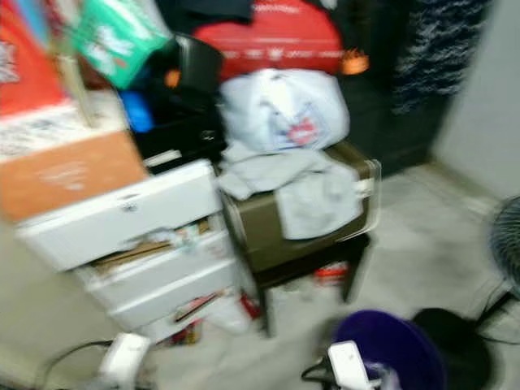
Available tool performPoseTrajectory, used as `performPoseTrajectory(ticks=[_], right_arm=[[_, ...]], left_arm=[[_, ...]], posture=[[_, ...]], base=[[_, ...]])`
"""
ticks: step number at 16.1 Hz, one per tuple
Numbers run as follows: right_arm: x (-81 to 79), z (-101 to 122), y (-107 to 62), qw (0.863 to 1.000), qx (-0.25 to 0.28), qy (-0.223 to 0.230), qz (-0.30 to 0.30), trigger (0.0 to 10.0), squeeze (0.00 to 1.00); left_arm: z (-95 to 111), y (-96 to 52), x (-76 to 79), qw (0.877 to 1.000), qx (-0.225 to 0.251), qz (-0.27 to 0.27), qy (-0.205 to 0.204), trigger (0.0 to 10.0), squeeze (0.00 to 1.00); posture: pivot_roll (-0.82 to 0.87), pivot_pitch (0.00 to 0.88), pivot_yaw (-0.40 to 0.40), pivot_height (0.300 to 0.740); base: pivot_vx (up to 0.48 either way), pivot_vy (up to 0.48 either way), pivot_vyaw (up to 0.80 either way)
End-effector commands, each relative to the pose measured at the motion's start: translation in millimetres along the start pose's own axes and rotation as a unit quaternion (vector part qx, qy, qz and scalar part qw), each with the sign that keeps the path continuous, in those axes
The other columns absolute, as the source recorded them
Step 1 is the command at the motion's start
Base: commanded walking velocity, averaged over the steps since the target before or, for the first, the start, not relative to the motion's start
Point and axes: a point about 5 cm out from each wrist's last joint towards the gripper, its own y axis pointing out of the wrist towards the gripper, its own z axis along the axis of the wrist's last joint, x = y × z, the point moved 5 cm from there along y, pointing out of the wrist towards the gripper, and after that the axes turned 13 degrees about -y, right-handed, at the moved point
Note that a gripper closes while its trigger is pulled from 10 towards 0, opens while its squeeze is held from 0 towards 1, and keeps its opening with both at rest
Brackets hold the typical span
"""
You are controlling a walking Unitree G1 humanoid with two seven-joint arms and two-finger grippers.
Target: Clean up the room
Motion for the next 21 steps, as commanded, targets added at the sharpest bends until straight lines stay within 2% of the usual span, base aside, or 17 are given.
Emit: performPoseTrajectory(ticks=[1, 3, 13, 14, 18, 21], right_arm=[[-1.8, -3, -0.3, 1.000, -0.005, -0.005, 0.005, 10.0, 0.00], [-2.6, -4, -0.4, 1.000, -0.010, -0.012, 0.009, 10.0, 0.00], [-2.5, -3, 0.0, 1.000, -0.009, -0.023, 0.013, 10.0, 0.00], [-2.7, -3, 0.0, 1.000, -0.009, -0.026, 0.014, 10.0, 0.00], [-2.8, -1, 0.2, 0.999, -0.007, -0.035, 0.016, 10.0, 0.00], [-2.8, -1, 0.3, 0.999, -0.006, -0.032, 0.016, 10.0, 0.00]], left_arm=[[-1, -0.8, -5.1, 1.000, -0.008, 0.002, 0.012, 10.0, 0.00], [-8, -1.1, -7.5, 1.000, -0.017, 0.002, 0.017, 10.0, 0.00], [0, -0.9, -7.4, 0.999, -0.012, 0.013, 0.034, 10.0, 0.00], [1, -1.2, -10.7, 0.998, -0.010, 0.024, 0.048, 10.0, 0.00], [1, -1.5, -14.7, 0.998, -0.007, 0.038, 0.043, 10.0, 0.00], [8, -2.4, -21.0, 0.998, 0.012, 0.060, 0.016, 10.0, 0.00]], posture=[[-0.06, 0.000, 0.055, 0.740], [-0.05, 0.000, 0.055, 0.740], [-0.05, 0.000, 0.056, 0.740], [-0.05, 0.000, 0.054, 0.740], [-0.05, 0.000, 0.053, 0.740], [-0.05, 0.000, 0.051, 0.740]], base=[[0.000, 0.000, 0.00], [0.000, 0.000, 0.00], [0.000, 0.000, 0.80], [0.000, 0.000, 0.80], [0.000, 0.000, 0.80], [0.000, 0.000, 0.57]])
